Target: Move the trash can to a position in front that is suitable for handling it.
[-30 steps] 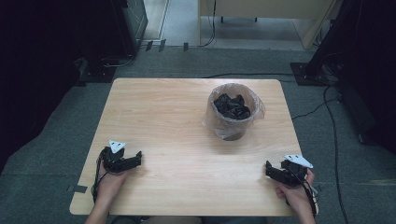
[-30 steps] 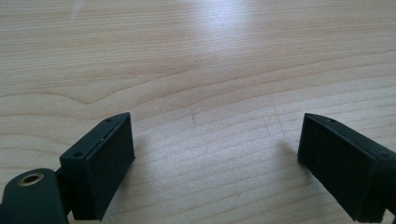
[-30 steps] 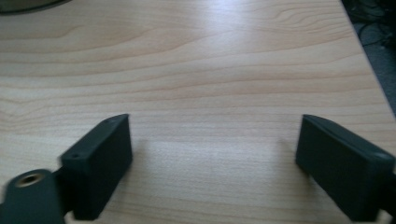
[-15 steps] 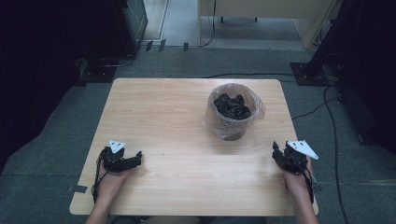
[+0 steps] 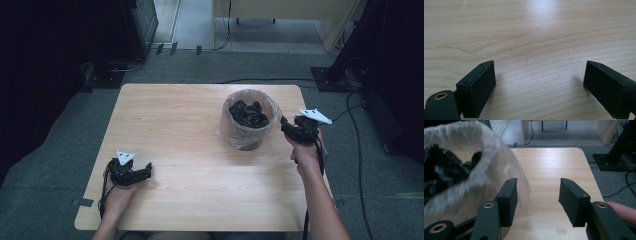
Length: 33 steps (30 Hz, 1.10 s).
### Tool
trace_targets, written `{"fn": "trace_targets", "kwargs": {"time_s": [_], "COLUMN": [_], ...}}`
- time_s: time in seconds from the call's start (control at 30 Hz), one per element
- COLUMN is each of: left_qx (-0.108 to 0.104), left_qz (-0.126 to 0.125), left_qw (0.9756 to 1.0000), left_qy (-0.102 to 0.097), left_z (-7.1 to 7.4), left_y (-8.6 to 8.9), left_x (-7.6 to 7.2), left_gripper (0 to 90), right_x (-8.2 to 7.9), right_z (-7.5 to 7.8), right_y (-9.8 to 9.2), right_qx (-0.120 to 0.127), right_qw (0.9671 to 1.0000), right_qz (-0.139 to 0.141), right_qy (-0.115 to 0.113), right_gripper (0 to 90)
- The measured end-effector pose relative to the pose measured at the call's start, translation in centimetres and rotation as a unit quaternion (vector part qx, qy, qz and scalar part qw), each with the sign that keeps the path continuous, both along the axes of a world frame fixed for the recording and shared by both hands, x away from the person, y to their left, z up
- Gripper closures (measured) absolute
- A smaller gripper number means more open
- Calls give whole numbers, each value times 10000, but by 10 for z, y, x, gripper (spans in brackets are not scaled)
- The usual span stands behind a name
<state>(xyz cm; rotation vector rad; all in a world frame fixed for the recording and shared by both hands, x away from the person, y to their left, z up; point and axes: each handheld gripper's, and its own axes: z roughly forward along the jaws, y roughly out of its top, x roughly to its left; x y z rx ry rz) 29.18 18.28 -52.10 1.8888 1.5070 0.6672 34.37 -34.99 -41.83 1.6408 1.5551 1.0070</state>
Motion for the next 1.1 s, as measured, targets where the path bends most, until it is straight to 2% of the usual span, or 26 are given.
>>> {"fn": "trace_targets", "kwargs": {"time_s": [0.1, 0.13, 0.2, 0.23, 0.27, 0.4, 0.53, 0.57, 0.6, 0.63, 0.67, 0.7, 0.73, 0.83, 0.87, 1.1], "left_qx": [1, 1, 2, 0, 0, 0, 2, 4, 2, 2, 1, -3, -2, -1, 3, 16], "left_qz": [-1, -1, -2, -1, -1, -1, -3, -5, -3, -3, -3, -4, -4, -4, -18, 52], "left_qw": [10000, 10000, 10000, 10000, 10000, 10000, 10000, 10000, 10000, 10000, 10000, 10000, 10000, 10000, 10000, 10000], "left_qy": [2, 2, 3, 3, 3, 3, 2, 1, 2, 2, 2, 2, 2, 2, 2, 18], "left_z": [0, 0, 0, 0, 0, 0, 0, 0, 0, 0, 0, 0, 0, 0, 0, 1], "left_y": [0, 0, 0, 0, 0, 0, 0, 0, 0, 0, 0, 0, 0, 0, 0, 0], "left_x": [0, 0, 0, 0, 0, 0, 0, 0, 0, 0, 0, 0, 0, 0, 0, 2], "left_gripper": [102, 102, 102, 102, 102, 102, 102, 102, 103, 102, 102, 103, 103, 103, 103, 131], "right_x": [16, 27, 33, 45, 45, 69, 83, 83, 86, 86, 86, 86, 86, 84, 82, 75], "right_z": [3, 3, 2, 0, 0, -7, -16, -16, -21, -21, -23, -26, -27, -29, -30, -37], "right_y": [1, -1, -2, -4, -4, -3, 0, 0, 0, 0, -1, -4, -4, -3, 0, 14], "right_qx": [-92, -112, -111, -23, -23, 150, 225, 225, 459, 459, 592, 894, 990, 1058, 1078, 1089], "right_qw": [9999, 9998, 9998, 9998, 9998, 9995, 9992, 9992, 9982, 9982, 9973, 9943, 9929, 9910, 9896, 9864], "right_qz": [-82, -122, -109, -71, -71, 127, 273, 273, 349, 349, 400, 556, 646, 812, 951, 1230], "right_qy": [-94, -146, -159, -184, -184, -240, -171, -171, -143, -143, -147, -161, -142, -134, -112, -88], "right_gripper": [596, 637, 655, 697, 697, 733, 740, 740, 748, 748, 751, 739, 734, 724, 710, 695]}}
